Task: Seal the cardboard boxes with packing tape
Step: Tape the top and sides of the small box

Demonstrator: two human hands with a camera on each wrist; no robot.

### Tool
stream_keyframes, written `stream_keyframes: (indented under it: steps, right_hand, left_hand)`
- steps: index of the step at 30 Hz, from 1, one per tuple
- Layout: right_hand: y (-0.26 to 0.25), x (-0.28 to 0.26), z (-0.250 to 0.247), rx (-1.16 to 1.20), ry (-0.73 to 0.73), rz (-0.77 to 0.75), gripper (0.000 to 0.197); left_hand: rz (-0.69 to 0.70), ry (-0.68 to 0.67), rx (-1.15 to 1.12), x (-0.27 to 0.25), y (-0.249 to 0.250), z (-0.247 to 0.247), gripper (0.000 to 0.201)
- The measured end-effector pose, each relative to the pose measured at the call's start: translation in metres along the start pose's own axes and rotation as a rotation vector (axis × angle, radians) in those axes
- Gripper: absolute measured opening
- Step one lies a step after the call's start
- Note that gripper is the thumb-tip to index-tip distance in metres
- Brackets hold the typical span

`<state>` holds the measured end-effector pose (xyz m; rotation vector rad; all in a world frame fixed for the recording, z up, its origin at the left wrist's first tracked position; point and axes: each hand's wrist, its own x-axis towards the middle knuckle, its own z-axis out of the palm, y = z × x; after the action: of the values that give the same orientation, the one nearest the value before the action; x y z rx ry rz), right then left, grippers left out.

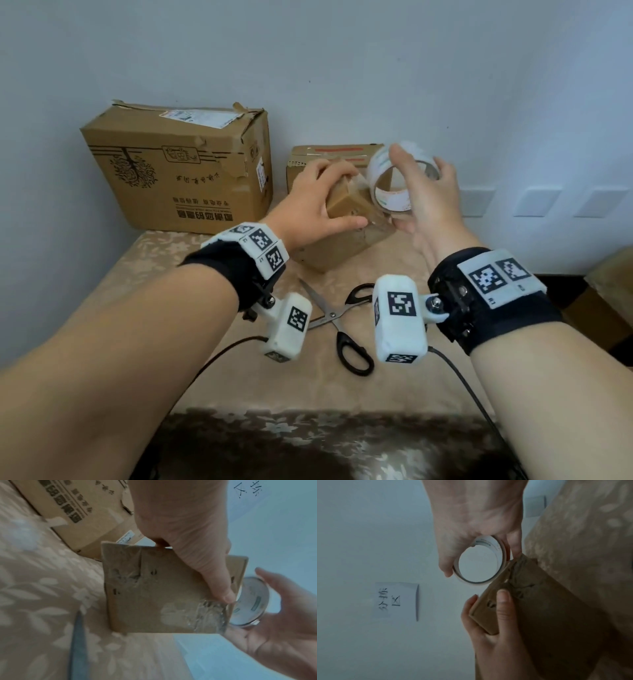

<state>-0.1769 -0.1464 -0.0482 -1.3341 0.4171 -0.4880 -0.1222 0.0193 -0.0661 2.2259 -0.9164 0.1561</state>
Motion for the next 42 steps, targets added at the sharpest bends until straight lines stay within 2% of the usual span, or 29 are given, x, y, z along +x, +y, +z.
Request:
stream_keyframes:
  steps: [4,6,8,11,13,16,18,23,29,31,34,36,42]
  right_hand:
    - [-0.018,-0.005,0.027,-0.178,-0.046,-0.145,0.083]
    - [-0.023,-0.007,0.044,-0.373,-0.082,-0.237,0.083]
    - [-0.023,-0.01,0.059,-0.528,-0.126,-0.292,0.087]
    - [-0.024,-0.012,0.074,-0.634,-0.203,-0.325,0.087]
    - [-0.027,-0.012,0.082,-0.655,-0.243,-0.313,0.083]
    - [-0.031,-0.014,0.093,-0.614,-0.272,-0.252,0.075]
    - [-0.032,-0.013,0.098,-0.622,-0.269,-0.225,0.072]
    - [-0.031,-0.012,0.102,-0.612,-0.275,-0.159,0.081]
    - [-0.034,-0.018,0.114,-0.595,-0.241,-0.218,0.065]
    - [-0.04,-0.015,0.109,-0.667,-0.215,-0.258,0.069]
    - [-0.051,-0.005,0.086,-1.032,-0.117,-0.364,0.076]
    - [-0.052,0.0,0.072,-1.134,-0.088,-0.371,0.077]
    - [-0.033,0.007,0.057,-0.94,-0.085,-0.247,0.075]
  left_hand:
    - [-0.048,0.167,-0.148,-0.016,-0.012,0.005,0.056]
    - [-0.1,0.169,-0.165,-0.023,-0.018,-0.001,0.055]
    - [-0.121,0.128,-0.075,-0.028,-0.024,-0.015,0.058]
    - [-0.073,0.052,0.249,-0.034,-0.027,-0.038,0.066]
    - [-0.086,0.016,0.365,-0.035,-0.024,-0.046,0.063]
    - [-0.169,-0.028,0.372,-0.034,-0.017,-0.055,0.053]
    - [-0.171,-0.081,0.385,-0.029,-0.012,-0.058,0.051]
    - [-0.165,-0.194,0.44,-0.023,-0.022,-0.052,0.073]
    - [-0.181,-0.187,0.451,-0.031,-0.025,-0.057,0.068]
    - [-0.208,-0.2,0.47,-0.033,-0.026,-0.06,0.067]
    - [-0.227,-0.201,0.479,-0.036,-0.025,-0.064,0.057]
    - [-0.21,-0.219,0.49,-0.036,-0.023,-0.064,0.062]
    - [-0.211,-0.235,0.512,-0.033,-0.02,-0.061,0.067]
